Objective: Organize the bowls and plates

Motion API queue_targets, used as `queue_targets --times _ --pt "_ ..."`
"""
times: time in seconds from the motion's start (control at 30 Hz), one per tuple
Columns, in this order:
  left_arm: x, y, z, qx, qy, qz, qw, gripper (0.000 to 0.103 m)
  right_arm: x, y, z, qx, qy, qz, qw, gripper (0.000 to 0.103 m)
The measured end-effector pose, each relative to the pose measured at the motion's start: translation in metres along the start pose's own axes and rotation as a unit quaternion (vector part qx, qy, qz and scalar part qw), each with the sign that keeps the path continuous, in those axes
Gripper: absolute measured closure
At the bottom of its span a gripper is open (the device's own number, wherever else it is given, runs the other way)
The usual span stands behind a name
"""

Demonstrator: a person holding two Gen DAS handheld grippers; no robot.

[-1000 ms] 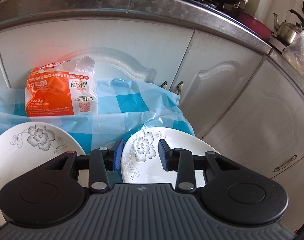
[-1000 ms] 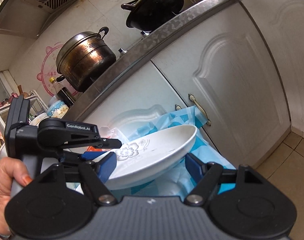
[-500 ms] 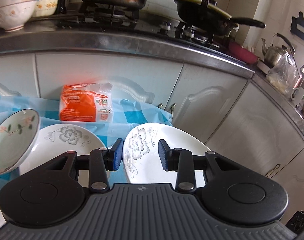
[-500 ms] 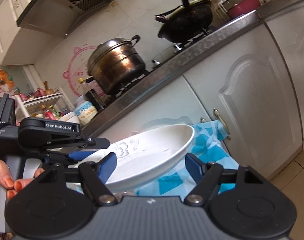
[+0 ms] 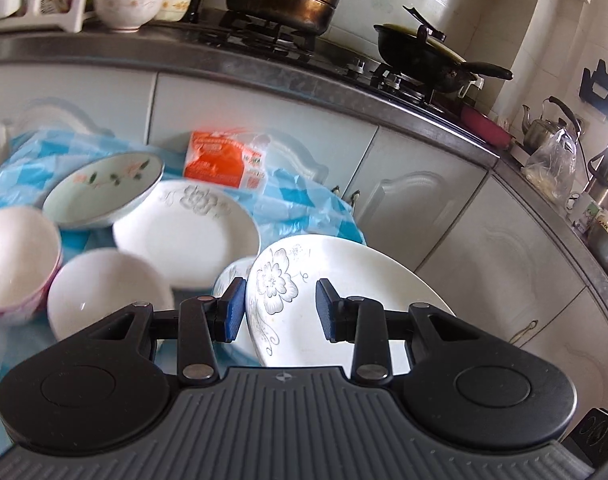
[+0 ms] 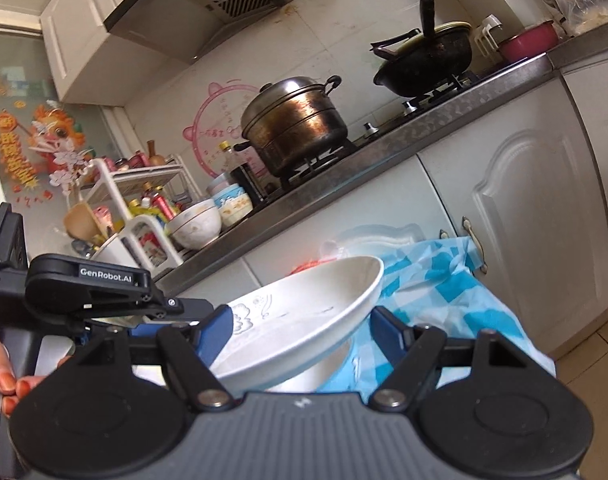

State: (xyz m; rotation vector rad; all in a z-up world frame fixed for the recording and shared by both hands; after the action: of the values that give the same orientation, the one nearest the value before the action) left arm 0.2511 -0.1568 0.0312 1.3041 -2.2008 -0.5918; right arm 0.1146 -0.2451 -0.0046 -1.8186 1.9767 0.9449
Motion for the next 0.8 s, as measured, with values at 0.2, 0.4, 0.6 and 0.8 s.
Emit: queue_targets --times 0.2,0.4,0.6,0.8 --pt "-0.007 0.029 0.044 0.011 0.027 -0.001 0.9996 0.064 -0.007 0.024 0.033 -0.04 0.028 0.014 0.999 0.027" --pt "-0.017 0.038 0.084 0.006 0.054 -0.006 0.9985 0.064 -0.01 0.032 0.056 -0.075 0.047 0.033 0.996 0.027" --pt "-0.032 0.051 0.105 0.015 0.066 -0.03 0.9973 0.061 -0.027 0.027 0.077 -0.104 0.085 0.032 0.99 0.027" --pt "-0.067 0.069 0.125 0.022 0.09 -0.067 0.9934 0.059 -0.05 0.008 0.101 -0.138 0.113 0.01 0.984 0.027"
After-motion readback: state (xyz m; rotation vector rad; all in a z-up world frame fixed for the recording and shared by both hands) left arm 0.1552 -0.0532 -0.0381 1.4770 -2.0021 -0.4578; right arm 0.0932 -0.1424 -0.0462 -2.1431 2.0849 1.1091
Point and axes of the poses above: each gripper's, at about its wrist camera, not at the fingertips, and y roughly against the way its jaws point, x to its right, z to its underside, the point moved 1 cm from there along -y, roughly the way its jaws point, and after that the axes turned 8 degrees about -y, right-handed, at the moved point
